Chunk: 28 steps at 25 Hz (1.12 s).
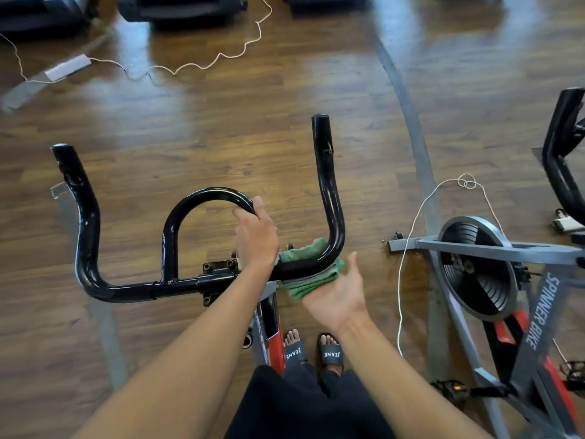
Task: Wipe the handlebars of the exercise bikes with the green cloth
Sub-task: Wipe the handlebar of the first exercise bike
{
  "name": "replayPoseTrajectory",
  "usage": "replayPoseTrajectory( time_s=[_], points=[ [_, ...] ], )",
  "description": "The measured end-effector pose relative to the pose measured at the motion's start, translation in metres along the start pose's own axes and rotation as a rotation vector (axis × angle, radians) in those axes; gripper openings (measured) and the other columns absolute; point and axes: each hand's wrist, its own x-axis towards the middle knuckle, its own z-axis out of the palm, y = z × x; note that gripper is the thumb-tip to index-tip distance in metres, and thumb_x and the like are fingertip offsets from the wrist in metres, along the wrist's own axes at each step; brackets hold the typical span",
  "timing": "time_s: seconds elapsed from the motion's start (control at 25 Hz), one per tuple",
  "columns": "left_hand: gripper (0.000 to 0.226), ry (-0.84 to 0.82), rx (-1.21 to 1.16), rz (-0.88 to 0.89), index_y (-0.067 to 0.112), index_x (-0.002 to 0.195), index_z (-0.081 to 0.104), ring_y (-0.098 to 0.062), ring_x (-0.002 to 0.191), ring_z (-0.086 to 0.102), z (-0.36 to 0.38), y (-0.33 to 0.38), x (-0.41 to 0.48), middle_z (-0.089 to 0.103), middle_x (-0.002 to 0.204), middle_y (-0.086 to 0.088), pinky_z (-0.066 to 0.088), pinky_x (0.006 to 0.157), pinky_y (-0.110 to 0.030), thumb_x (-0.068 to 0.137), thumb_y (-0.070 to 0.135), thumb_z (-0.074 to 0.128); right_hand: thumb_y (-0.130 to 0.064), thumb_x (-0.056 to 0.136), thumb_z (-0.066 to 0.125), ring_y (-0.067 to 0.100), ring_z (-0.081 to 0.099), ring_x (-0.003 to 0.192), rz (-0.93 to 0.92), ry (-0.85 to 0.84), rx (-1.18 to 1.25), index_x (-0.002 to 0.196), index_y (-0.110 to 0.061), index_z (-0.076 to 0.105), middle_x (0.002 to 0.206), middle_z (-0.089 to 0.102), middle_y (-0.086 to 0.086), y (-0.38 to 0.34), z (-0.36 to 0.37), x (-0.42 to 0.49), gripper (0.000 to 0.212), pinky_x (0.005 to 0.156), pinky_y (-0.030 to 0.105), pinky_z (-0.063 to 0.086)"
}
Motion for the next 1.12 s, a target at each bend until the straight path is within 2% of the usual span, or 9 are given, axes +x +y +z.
replayPoseTrajectory(
  time_s=[0.08,0.24,0.44,0.6,0.68,0.8,0.88,0.96,1.12],
  points=[
    [0.053,-0.009,-0.002,0.008,0.018,0.111,0.040,-0.036,0.077,0.070,0.000,-0.001,-0.001,0.070,0.079,-0.008,0.057,0.078,-0.050,0.094,0.065,0.023,-0.075,0.091,0.033,0.048,0.051,0.127,-0.036,0.028,0.031,0.132,-0.004,0.058,0.131,0.058,0.032,0.000,0.003,0.001,0.086,0.114,0.059,0.030],
    [0.063,-0.011,-0.010,0.024,0.024,0.104,0.037,-0.038,0.080,0.070,0.001,-0.001,0.001,0.071,0.089,-0.011,0.058,0.076,-0.052,0.079,0.078,0.016,-0.067,0.096,0.034,0.039,0.050,0.132,0.017,0.032,0.019,0.140,-0.013,0.056,0.136,0.058,0.024,0.023,0.006,0.002,0.073,0.114,0.050,0.033],
    [0.046,-0.018,-0.062,-0.014,0.020,0.112,0.040,-0.032,0.077,0.071,0.000,-0.002,-0.001,0.071,0.086,-0.007,0.058,0.078,-0.049,0.097,0.061,0.028,-0.067,0.096,0.033,0.043,0.050,0.130,-0.029,0.036,0.012,0.137,-0.008,0.057,0.135,0.057,0.028,0.007,0.002,0.003,0.076,0.116,0.055,0.029],
    [0.055,0.054,-0.197,-0.044,0.012,0.140,0.034,-0.026,0.115,0.054,-0.006,0.007,-0.006,0.054,0.129,-0.006,0.040,0.097,-0.038,0.100,0.048,0.045,-0.073,0.090,0.043,0.043,0.049,0.132,0.018,0.019,-0.126,0.138,-0.009,0.056,0.140,0.053,0.027,0.001,-0.005,-0.005,0.081,0.116,0.055,0.030],
    [0.053,0.146,-0.169,0.029,0.013,0.140,0.036,-0.028,0.124,0.046,-0.012,0.008,-0.011,0.047,0.134,-0.009,0.037,0.104,-0.044,0.098,0.040,0.051,-0.057,0.094,0.053,0.040,0.052,0.128,-0.100,0.086,-0.194,0.138,-0.006,0.056,0.139,0.054,0.028,-0.026,-0.003,-0.010,0.067,0.115,0.054,0.033],
    [0.033,0.211,-0.085,0.221,0.017,0.127,0.048,-0.025,0.114,0.046,-0.008,0.025,-0.032,0.050,0.112,-0.004,0.030,0.103,-0.040,0.095,0.026,0.054,-0.016,0.088,0.058,0.034,0.062,0.110,-0.226,0.158,-0.301,0.135,-0.002,0.057,0.121,0.067,0.020,-0.059,-0.006,-0.019,0.048,0.105,0.046,0.044],
    [0.022,0.141,-0.099,0.428,0.020,0.115,0.055,-0.021,0.104,0.050,0.007,0.048,-0.046,0.050,0.102,0.004,0.037,0.098,-0.042,0.093,0.023,0.054,-0.003,0.084,0.056,0.034,0.065,0.103,-0.294,0.212,-0.416,0.129,0.000,0.060,0.113,0.069,0.019,-0.072,-0.006,-0.027,0.045,0.096,0.046,0.049],
    [0.016,-0.043,-0.190,0.611,0.021,0.106,0.059,-0.020,0.095,0.053,0.028,0.071,-0.058,0.053,0.094,0.007,0.045,0.089,-0.044,0.090,0.020,0.053,0.002,0.087,0.055,0.037,0.064,0.102,-0.413,0.253,-0.509,0.129,0.002,0.058,0.115,0.067,0.024,-0.084,-0.001,-0.033,0.042,0.095,0.049,0.049],
    [0.010,-0.437,-0.281,0.655,0.020,0.102,0.060,-0.014,0.085,0.058,0.073,0.113,-0.094,0.060,0.091,0.004,0.050,0.080,-0.032,0.092,0.017,0.059,-0.003,0.089,0.063,0.039,0.064,0.103,-0.618,0.275,-0.573,0.121,-0.002,0.063,0.116,0.068,0.027,-0.118,0.017,-0.055,0.031,0.098,0.058,0.047]
  ],
)
